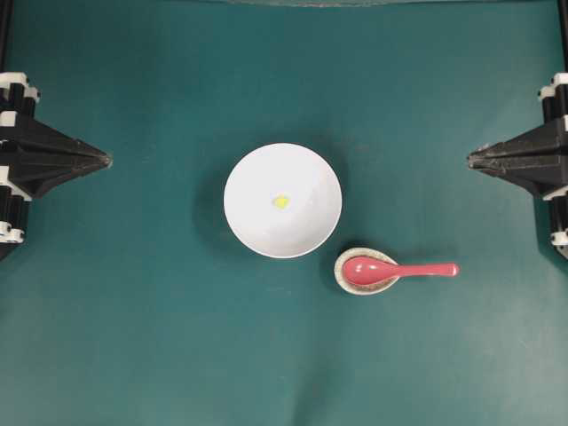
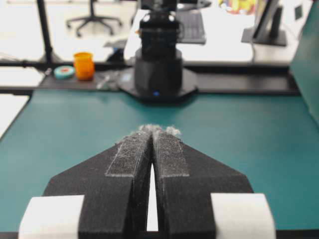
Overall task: Scoop the yellow hexagonal prism block from the bowl with a spoon using the right arm.
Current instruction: 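Move the right gripper toward the pink spoon in the spoon rest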
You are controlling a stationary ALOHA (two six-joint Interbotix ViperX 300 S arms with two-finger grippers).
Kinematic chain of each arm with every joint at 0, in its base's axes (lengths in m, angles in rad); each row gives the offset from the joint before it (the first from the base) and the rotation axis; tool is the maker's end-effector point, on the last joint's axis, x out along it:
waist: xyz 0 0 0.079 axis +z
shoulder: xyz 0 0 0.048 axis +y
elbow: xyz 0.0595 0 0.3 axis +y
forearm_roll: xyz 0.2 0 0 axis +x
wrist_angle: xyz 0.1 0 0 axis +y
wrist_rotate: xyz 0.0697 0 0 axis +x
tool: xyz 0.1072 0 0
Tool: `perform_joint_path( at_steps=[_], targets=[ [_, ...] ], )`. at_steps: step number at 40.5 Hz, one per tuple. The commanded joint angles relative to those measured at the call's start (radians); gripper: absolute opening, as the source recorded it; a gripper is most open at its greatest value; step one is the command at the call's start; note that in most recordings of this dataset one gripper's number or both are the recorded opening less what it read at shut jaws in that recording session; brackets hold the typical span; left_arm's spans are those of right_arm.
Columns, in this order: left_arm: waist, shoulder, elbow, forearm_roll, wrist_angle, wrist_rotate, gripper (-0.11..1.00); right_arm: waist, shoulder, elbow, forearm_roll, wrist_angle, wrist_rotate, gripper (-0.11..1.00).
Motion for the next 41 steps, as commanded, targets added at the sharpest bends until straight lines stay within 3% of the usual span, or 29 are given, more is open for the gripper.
perform_joint_path(
  at_steps=[1, 19, 25, 32, 37, 41],
  targets=[
    [0.002, 0.017, -0.026, 0.012, 0.051, 0.003, -0.01, 0.002, 0.018, -0.008, 0.002, -0.002, 0.008, -0.02],
    [0.000, 0.015, -0.028, 0.012, 0.077, 0.002, -0.01, 0.002, 0.060, -0.015, 0.009, -0.021, 0.021, 0.01],
    [0.000, 0.012, -0.028, 0.012, 0.077, 0.002, -0.01, 0.006, 0.060, -0.015, 0.009, -0.017, 0.023, 0.17],
    [0.002, 0.011, -0.028, 0.012, 0.077, 0.002, -0.01, 0.009, 0.061, -0.015, 0.009, -0.015, 0.023, 0.49],
    [0.002, 0.012, -0.028, 0.012, 0.077, 0.002, -0.01, 0.014, 0.069, -0.012, 0.009, -0.021, 0.023, 0.60],
    [0.000, 0.011, -0.028, 0.012, 0.077, 0.002, -0.01, 0.026, 0.081, -0.009, 0.009, -0.021, 0.023, 0.61]
  ],
)
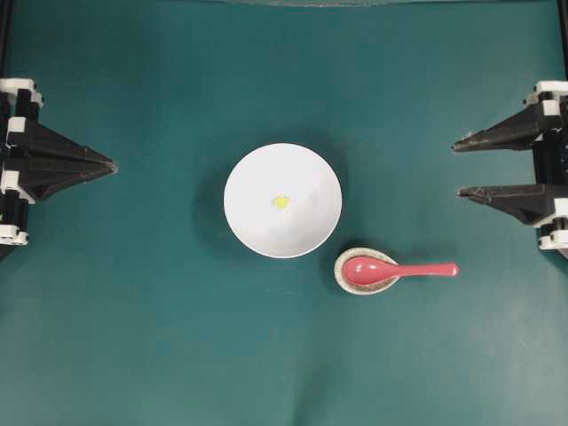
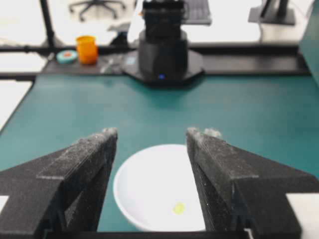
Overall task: Scoop the yellow hexagonal prism block from the bowl with a spoon using the right arm.
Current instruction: 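Move the right gripper toward the pink spoon in the spoon rest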
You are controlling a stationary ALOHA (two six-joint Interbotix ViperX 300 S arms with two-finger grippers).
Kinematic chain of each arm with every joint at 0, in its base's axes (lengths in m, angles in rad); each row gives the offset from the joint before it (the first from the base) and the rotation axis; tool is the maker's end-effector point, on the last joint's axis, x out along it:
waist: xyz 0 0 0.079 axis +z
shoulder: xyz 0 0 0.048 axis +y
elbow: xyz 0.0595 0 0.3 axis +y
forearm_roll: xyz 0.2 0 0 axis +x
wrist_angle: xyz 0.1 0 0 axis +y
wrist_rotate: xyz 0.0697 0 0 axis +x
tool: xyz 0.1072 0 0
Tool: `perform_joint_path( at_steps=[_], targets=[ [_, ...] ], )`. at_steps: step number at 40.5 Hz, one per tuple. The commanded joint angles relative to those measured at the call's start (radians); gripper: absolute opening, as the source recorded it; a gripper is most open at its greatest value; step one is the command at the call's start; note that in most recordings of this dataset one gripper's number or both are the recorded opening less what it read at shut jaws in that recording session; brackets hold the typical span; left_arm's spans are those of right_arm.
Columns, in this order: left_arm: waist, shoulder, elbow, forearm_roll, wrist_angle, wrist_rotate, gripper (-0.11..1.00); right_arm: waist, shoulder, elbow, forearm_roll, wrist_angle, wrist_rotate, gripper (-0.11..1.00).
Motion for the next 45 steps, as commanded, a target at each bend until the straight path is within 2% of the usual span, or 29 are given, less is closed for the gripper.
perform_joint_path(
  at_steps=[1, 10, 30, 39, 45],
  targets=[
    [0.002, 0.005, -0.026, 0.003, -0.006, 0.000, -0.01, 0.018, 0.023, -0.009, 0.003, -0.014, 0.003, 0.61],
    [0.002, 0.003, -0.026, 0.003, -0.005, -0.003, -0.01, 0.066, 0.103, 0.020, 0.029, -0.084, 0.014, 0.61],
    [0.002, 0.003, -0.025, 0.003, 0.000, -0.011, -0.01, 0.179, 0.482, 0.133, 0.137, -0.534, 0.015, 0.61],
    [0.002, 0.005, -0.025, 0.003, -0.002, -0.009, -0.01, 0.261, 0.630, 0.172, 0.210, -0.719, 0.015, 0.61],
    [0.000, 0.006, -0.025, 0.003, -0.003, -0.009, -0.01, 0.330, 0.715, 0.187, 0.288, -0.802, 0.015, 0.61]
  ],
)
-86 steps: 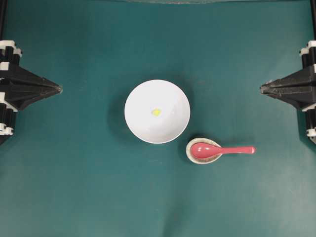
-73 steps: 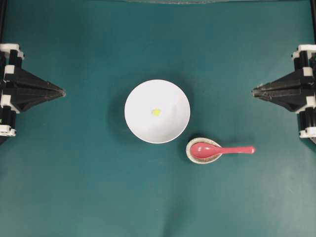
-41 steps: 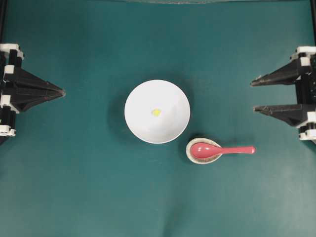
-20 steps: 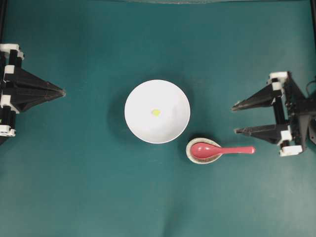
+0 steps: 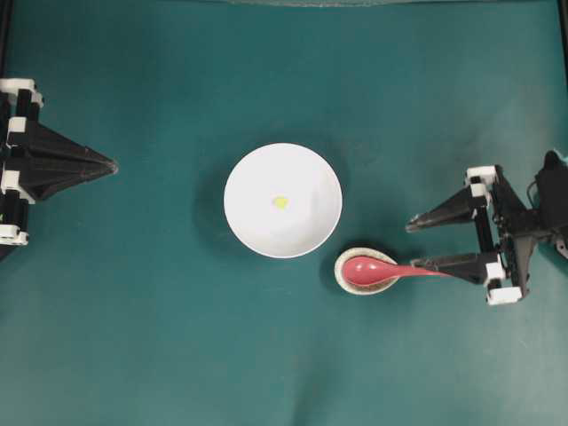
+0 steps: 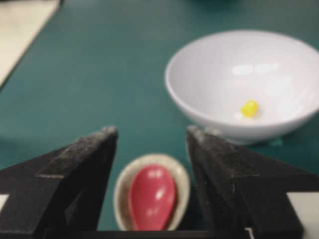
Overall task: Scoop the yellow hexagonal prism block from the bowl with a spoon using the right arm.
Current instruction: 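Move the right gripper toward the pink spoon in the spoon rest, then lower the right gripper and grasp the pink spoon handle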
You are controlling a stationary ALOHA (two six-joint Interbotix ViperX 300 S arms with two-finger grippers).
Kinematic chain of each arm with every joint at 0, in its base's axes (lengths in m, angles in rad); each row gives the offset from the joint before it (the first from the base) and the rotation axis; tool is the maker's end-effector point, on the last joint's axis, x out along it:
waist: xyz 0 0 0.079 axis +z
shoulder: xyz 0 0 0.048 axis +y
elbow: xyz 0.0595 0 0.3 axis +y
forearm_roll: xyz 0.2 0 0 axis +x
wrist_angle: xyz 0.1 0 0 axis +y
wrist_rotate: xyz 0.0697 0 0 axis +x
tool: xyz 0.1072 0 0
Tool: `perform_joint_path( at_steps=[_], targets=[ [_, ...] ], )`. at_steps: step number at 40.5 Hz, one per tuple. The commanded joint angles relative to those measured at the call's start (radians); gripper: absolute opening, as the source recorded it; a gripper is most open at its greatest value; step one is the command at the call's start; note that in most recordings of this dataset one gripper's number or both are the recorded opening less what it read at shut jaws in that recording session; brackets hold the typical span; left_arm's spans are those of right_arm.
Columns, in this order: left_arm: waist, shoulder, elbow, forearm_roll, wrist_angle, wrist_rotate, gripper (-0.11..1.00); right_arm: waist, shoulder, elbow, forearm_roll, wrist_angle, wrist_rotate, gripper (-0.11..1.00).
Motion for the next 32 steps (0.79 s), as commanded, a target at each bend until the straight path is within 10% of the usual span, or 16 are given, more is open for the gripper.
perform_joint_path(
  at_steps=[1, 15, 32],
  targets=[
    [0.002, 0.008, -0.025, 0.003, -0.008, 0.000, -0.01, 0.043, 0.041, -0.003, 0.048, -0.051, -0.002, 0.61],
    [0.002, 0.009, -0.025, 0.003, -0.009, 0.000, -0.01, 0.166, 0.199, -0.009, 0.184, -0.130, -0.002, 0.61],
    [0.002, 0.009, -0.023, 0.003, -0.009, -0.002, -0.01, 0.199, 0.296, -0.017, 0.218, -0.141, 0.000, 0.61]
  ],
)
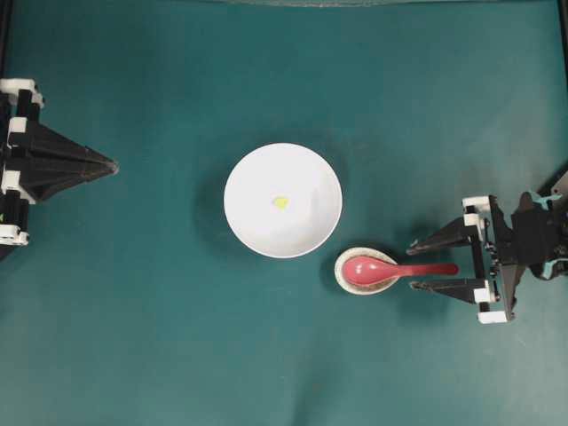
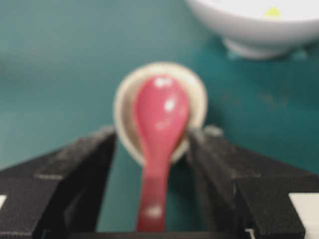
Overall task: Scoop the yellow hexagonal prism block from the bowl with a spoon using the right arm.
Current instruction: 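Lower the right gripper and grasp the pink spoon handle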
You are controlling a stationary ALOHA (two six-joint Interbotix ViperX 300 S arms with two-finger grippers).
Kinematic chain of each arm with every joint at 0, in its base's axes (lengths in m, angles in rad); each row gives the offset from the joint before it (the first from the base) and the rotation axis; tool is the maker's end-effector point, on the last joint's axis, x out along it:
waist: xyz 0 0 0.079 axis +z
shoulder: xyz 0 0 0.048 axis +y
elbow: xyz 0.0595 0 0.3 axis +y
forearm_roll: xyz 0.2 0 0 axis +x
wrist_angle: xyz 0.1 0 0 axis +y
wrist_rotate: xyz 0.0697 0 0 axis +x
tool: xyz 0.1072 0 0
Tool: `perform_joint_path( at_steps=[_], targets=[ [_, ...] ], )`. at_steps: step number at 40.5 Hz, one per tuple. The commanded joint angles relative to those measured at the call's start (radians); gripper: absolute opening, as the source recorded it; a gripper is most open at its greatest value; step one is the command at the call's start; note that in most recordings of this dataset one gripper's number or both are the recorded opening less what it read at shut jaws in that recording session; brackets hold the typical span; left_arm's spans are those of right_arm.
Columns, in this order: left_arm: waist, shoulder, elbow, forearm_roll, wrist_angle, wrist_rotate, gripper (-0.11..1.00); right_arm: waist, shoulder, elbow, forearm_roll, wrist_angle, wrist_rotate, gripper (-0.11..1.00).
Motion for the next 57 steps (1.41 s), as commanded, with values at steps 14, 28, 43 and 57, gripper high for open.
perform_joint_path(
  at_steps=[14, 28, 43, 57],
  targets=[
    [0.002, 0.008, -0.023, 0.003, -0.009, -0.005, -0.01, 0.005, 0.069, -0.014, 0.011, 0.014, 0.038, 0.61],
    [0.002, 0.008, -0.023, 0.003, -0.008, -0.005, -0.01, 0.003, 0.097, -0.028, 0.009, 0.028, 0.038, 0.60],
    [0.002, 0.008, -0.023, 0.003, -0.009, -0.005, -0.01, 0.003, 0.097, -0.029, 0.008, 0.028, 0.035, 0.59],
    [0.000, 0.008, -0.021, 0.003, -0.008, -0.005, -0.01, 0.005, 0.097, -0.031, 0.008, 0.028, 0.031, 0.47]
  ],
)
